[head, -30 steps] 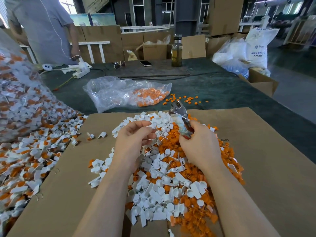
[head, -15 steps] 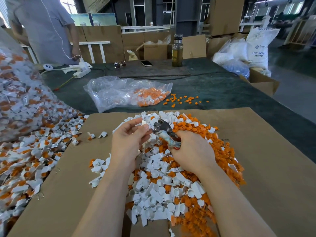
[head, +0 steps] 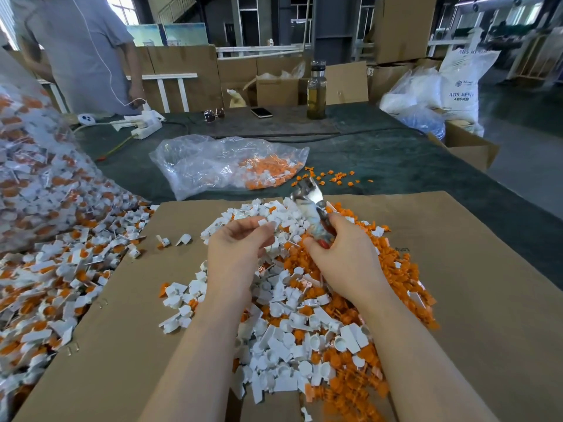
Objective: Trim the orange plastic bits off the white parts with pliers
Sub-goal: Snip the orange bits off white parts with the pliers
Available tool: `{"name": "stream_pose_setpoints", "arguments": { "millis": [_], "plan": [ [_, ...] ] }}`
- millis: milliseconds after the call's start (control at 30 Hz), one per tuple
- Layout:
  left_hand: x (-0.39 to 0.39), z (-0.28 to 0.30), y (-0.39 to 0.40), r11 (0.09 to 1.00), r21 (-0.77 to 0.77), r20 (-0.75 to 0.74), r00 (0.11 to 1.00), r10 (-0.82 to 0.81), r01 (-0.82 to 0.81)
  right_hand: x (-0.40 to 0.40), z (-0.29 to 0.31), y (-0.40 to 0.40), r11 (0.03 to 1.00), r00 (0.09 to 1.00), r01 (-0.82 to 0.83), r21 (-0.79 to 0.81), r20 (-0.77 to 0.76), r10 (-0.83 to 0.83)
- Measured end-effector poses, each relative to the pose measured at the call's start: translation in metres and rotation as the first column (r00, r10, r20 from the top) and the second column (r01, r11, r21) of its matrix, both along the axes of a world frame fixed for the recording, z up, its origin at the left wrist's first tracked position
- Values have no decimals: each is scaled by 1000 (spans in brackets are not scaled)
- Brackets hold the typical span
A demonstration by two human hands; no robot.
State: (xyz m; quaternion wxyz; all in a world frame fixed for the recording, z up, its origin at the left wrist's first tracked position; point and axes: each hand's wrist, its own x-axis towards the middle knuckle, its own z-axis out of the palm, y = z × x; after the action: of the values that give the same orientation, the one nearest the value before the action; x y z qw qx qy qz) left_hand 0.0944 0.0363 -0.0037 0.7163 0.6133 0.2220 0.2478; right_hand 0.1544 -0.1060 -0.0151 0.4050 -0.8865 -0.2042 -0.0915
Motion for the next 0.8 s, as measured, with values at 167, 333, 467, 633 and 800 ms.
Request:
{"name": "stream_pose_setpoints", "arguments": {
  "millis": [167,333,467,633,800],
  "plan": [
    [1,0,-12,998,34,3,999,-50,50,-5,8,0,947,995,-29,320,-85,59],
    [1,0,-16,998,13,10,998,-57,56,-8,10,0,945,999,0,326,-49,17],
    [1,1,-18,997,32,23,997,-72,71,-8,9,0,957,1000,4,291,-16,1],
    [0,1,-20,983,173,19,998,-57,53,-10,10,1,972,997,38,233,49,-51],
    [0,1,-23,960,276,-1,999,-41,40,-10,10,1,973,986,114,200,93,-135]
  ]
}}
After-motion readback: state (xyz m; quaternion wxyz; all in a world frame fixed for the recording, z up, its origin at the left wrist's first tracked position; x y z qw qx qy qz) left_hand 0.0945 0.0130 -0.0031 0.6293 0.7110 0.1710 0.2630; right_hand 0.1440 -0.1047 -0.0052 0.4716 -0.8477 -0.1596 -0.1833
